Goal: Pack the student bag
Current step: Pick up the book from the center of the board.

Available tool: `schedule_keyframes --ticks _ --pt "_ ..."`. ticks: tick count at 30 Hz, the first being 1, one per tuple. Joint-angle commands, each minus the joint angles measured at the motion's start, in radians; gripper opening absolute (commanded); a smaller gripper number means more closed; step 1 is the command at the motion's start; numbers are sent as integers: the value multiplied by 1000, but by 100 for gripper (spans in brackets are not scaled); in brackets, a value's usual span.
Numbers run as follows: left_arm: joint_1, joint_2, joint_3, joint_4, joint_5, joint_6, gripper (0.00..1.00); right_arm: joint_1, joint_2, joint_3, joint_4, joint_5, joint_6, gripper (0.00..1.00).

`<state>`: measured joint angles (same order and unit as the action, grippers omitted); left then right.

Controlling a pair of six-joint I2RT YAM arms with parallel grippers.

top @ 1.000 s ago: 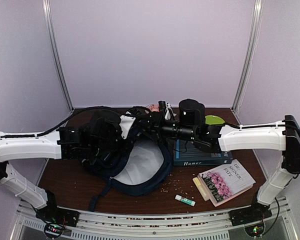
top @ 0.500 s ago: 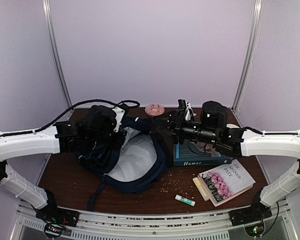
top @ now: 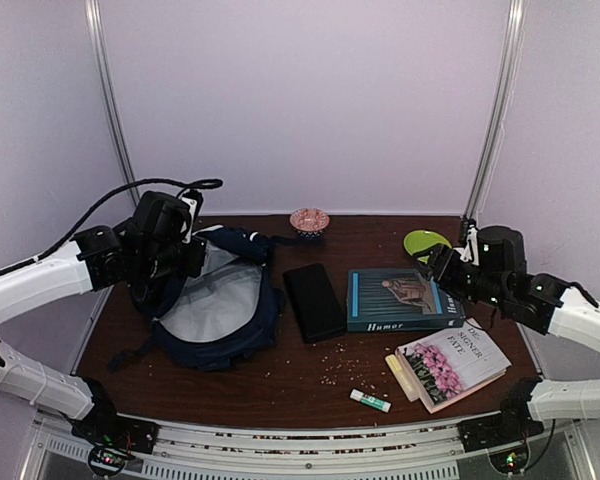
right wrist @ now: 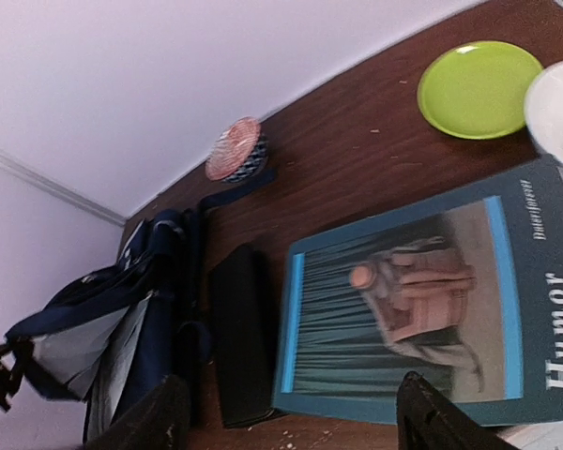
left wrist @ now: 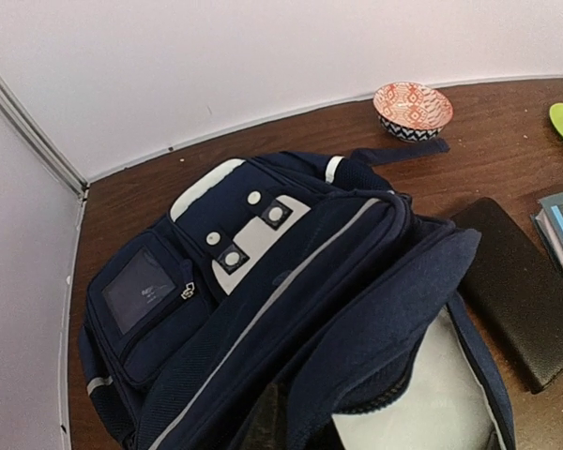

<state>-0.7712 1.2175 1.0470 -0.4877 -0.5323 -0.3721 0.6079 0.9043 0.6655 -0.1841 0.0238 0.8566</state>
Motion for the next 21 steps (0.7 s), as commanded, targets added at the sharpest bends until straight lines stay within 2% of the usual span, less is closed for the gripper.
schedule_keyframes --ticks 1,2,4,10,13,21 --pt "3 -15 -22 130 39 18 0 -217 24 -88 44 -150 2 85" --pt "3 -8 -22 139 48 22 0 -263 43 -120 94 -192 16 94" --pt "3 12 -14 146 57 30 0 -328 92 -135 140 -234 32 99" --pt "4 63 23 144 66 61 0 -406 193 -113 138 -176 9 100" --pt "4 79 40 137 63 76 0 -433 183 -122 150 -136 -6 100" --pt "6 85 38 142 70 88 0 -481 162 -120 115 -149 -59 100"
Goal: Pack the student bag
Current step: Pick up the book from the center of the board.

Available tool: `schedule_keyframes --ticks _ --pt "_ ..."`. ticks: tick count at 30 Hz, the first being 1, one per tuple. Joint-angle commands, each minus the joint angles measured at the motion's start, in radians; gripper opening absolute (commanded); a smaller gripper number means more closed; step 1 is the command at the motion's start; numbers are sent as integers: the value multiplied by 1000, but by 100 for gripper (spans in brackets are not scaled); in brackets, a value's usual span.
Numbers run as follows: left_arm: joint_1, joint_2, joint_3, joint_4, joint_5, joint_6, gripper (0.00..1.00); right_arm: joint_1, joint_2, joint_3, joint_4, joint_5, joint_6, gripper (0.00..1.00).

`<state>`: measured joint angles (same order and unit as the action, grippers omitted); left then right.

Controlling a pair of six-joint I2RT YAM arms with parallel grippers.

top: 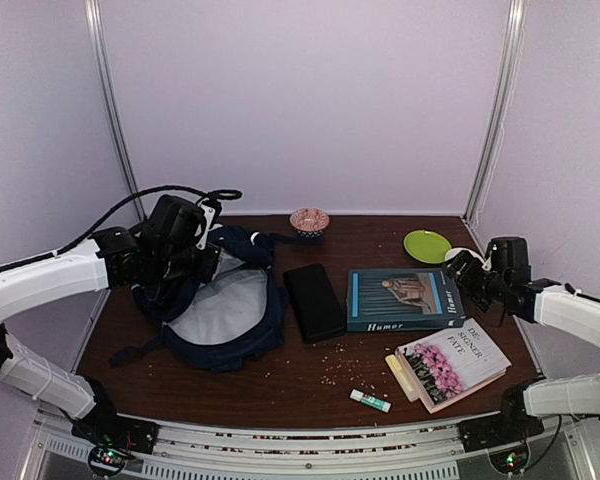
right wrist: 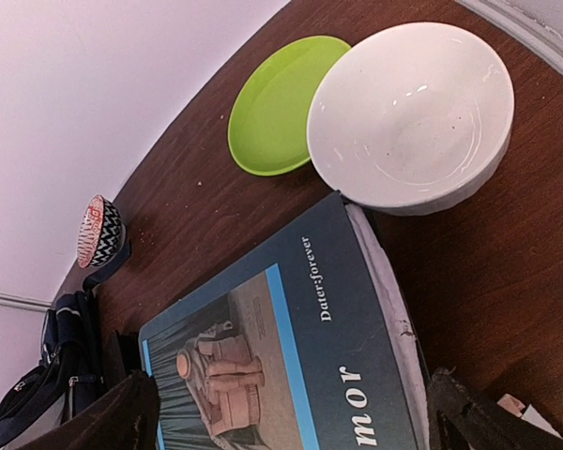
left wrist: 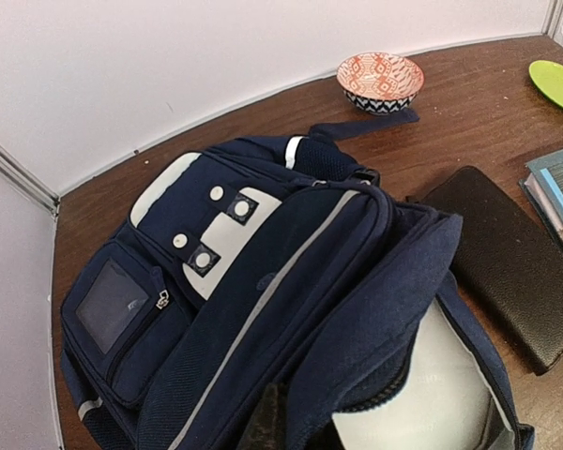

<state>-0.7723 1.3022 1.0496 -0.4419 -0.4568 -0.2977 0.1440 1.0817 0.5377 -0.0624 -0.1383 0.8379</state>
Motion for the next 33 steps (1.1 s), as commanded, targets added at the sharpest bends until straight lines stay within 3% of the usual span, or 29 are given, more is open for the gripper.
schedule_keyframes --ticks 1,16,21,27,33 --pt "7 -1 36 97 -4 11 0 -22 -4 9 -20 5 -43 100" --pt "7 -30 11 83 6 -31 0 -64 146 -65 73 -85 -32 100" --pt "7 -37 0 85 11 -45 0 -66 221 -65 136 -217 -38 99" --pt "7 -41 1 85 15 -54 0 -64 250 -84 246 -365 -19 92" --pt "7 -43 -4 91 15 -55 0 -57 166 -116 245 -444 -16 79"
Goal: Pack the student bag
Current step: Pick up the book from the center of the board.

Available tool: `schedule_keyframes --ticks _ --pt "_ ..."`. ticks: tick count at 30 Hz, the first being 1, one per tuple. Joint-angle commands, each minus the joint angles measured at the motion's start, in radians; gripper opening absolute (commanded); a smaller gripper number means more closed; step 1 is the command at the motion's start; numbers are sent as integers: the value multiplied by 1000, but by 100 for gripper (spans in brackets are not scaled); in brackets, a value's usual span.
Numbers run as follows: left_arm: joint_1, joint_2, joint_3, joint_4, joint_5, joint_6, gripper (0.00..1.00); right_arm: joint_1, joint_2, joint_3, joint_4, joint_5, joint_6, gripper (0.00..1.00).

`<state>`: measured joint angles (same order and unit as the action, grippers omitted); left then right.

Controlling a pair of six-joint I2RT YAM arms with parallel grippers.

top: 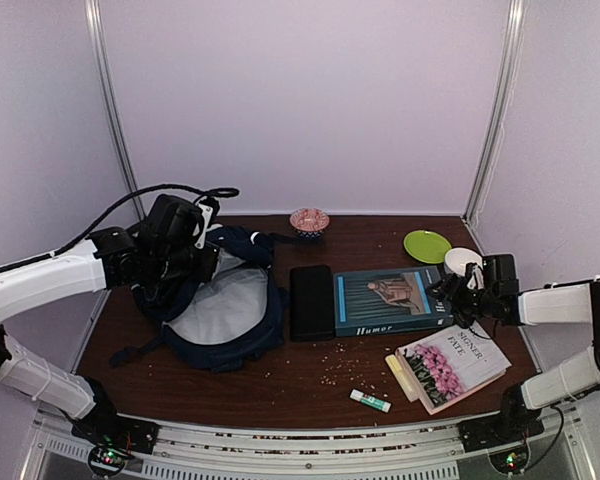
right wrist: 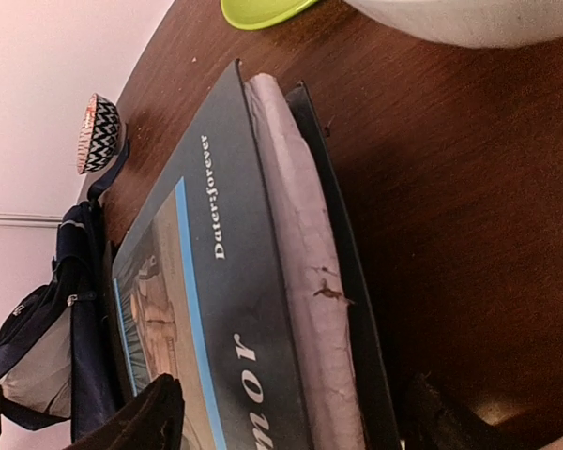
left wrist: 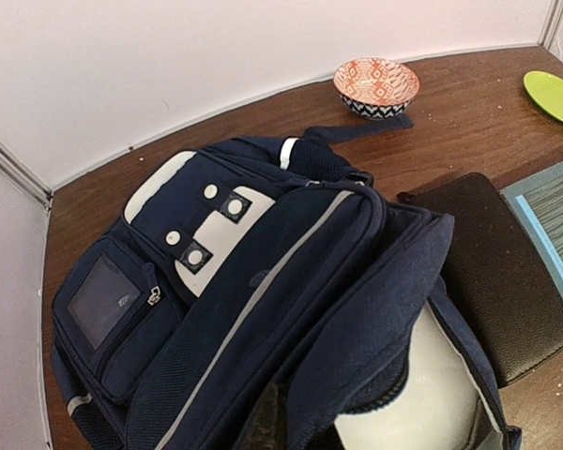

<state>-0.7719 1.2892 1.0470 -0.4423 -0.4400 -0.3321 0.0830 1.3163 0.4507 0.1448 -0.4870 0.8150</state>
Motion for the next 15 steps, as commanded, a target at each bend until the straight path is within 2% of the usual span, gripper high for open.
schedule_keyframes --ticks 1,10,15 --pt "6 -29 -2 95 -1 -21 0 8 -89 -37 40 -110 8 77" --pt "6 -11 3 100 30 -36 0 89 -161 -59 20 -179 16 57" --pt "7 -7 0 100 37 -48 0 126 -210 -63 1 -209 33 51"
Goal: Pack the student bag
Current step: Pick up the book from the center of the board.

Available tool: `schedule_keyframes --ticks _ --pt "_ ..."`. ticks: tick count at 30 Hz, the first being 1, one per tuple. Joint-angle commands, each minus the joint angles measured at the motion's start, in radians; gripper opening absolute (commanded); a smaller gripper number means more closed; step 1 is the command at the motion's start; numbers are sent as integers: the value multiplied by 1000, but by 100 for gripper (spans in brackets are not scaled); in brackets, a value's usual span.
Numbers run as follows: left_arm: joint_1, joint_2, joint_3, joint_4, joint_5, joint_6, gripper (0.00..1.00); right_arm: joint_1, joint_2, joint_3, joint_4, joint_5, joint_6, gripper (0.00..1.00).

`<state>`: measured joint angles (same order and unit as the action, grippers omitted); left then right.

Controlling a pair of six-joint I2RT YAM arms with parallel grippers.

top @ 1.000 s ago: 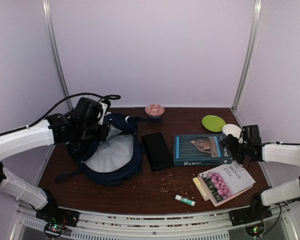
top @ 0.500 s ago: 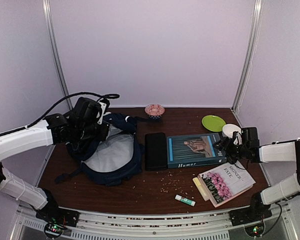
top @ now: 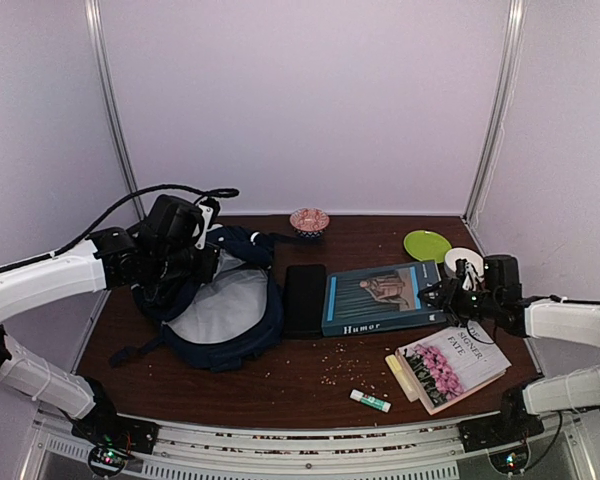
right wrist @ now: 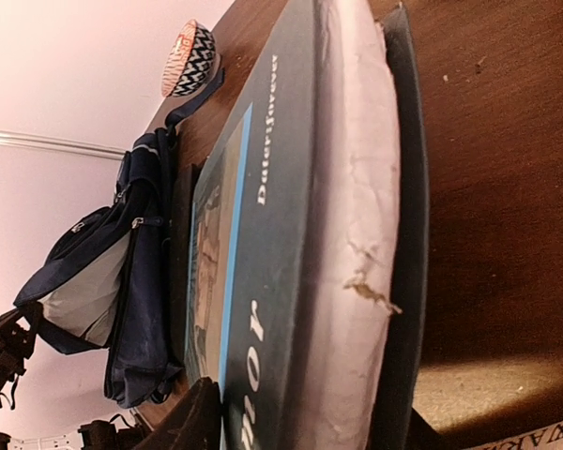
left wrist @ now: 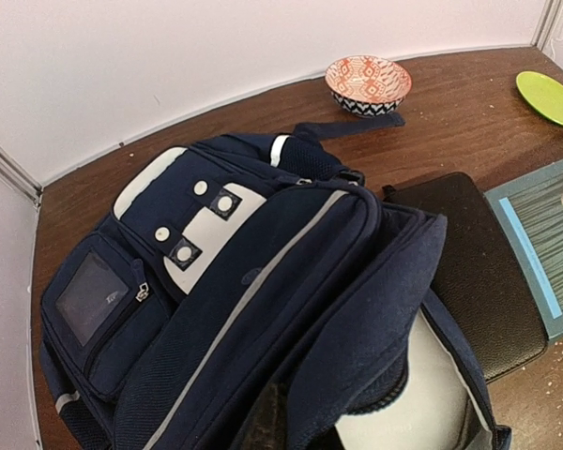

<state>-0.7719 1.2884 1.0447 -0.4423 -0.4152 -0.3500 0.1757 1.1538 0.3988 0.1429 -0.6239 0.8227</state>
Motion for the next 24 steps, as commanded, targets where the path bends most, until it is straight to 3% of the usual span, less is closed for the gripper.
schedule_keyframes --ticks 1,6,9,12,18,22,24 --pt "6 -5 3 100 15 -31 0 37 -62 -13 6 -80 33 50" --pt "6 0 17 101 25 -33 0 59 -129 -14 16 -123 66 51" --pt "6 4 24 97 27 -32 0 71 -172 -11 17 -139 79 57" --pt "6 7 27 100 30 -32 0 73 -225 0 -19 -71 67 65" --pt "6 17 41 101 40 -36 0 73 -206 25 17 3 121 71" --pt "6 13 42 100 31 -28 0 70 -196 54 -9 43 125 66" --pt "6 11 40 100 28 -26 0 67 -199 67 -15 54 123 57"
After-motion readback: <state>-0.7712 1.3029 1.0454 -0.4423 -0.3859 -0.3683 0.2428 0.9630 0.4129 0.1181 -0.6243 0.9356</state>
